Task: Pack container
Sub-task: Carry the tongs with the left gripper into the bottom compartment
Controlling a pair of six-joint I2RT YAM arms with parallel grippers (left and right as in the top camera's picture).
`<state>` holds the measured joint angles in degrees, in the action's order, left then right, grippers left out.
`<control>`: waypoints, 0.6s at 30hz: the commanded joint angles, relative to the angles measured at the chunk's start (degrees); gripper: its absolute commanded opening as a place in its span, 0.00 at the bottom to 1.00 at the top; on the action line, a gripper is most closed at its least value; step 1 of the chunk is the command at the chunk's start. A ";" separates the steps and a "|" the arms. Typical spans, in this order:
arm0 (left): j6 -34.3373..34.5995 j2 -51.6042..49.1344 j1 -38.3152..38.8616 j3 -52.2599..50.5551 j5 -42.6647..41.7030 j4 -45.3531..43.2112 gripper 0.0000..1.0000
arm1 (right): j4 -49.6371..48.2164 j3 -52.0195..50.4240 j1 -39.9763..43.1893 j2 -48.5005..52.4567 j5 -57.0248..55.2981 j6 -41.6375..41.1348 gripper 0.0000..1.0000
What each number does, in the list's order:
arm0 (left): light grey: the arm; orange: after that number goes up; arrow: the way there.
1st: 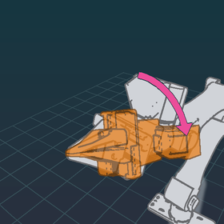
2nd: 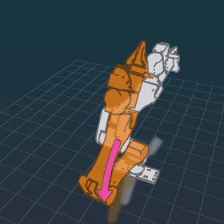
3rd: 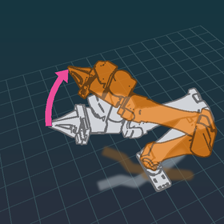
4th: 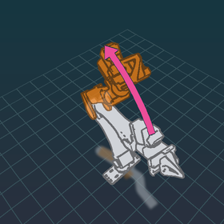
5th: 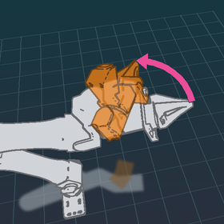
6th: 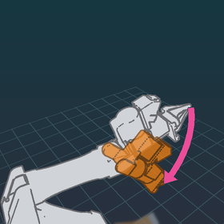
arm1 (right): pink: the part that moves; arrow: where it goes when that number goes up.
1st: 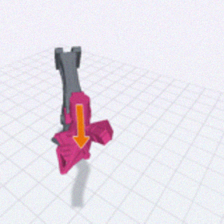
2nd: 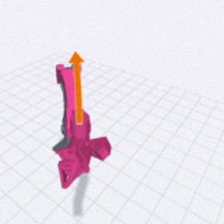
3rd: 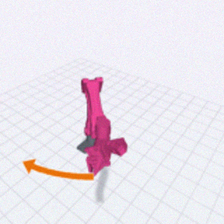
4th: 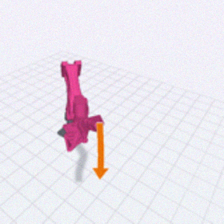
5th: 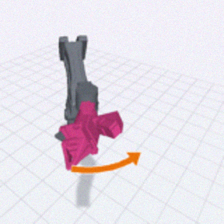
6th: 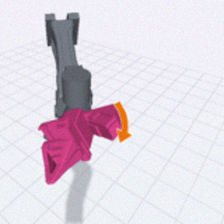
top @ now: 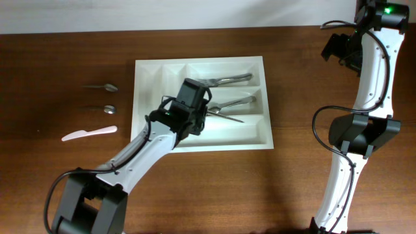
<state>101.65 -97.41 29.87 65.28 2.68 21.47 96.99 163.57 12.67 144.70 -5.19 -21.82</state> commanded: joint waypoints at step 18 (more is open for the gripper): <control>11.19 -0.09 6.56 0.79 5.27 12.68 0.02 | 0.33 0.85 0.26 -1.84 0.07 0.42 0.99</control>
<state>110.45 -97.41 36.18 65.32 4.49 33.89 96.99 163.57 12.67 144.70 -5.19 -21.85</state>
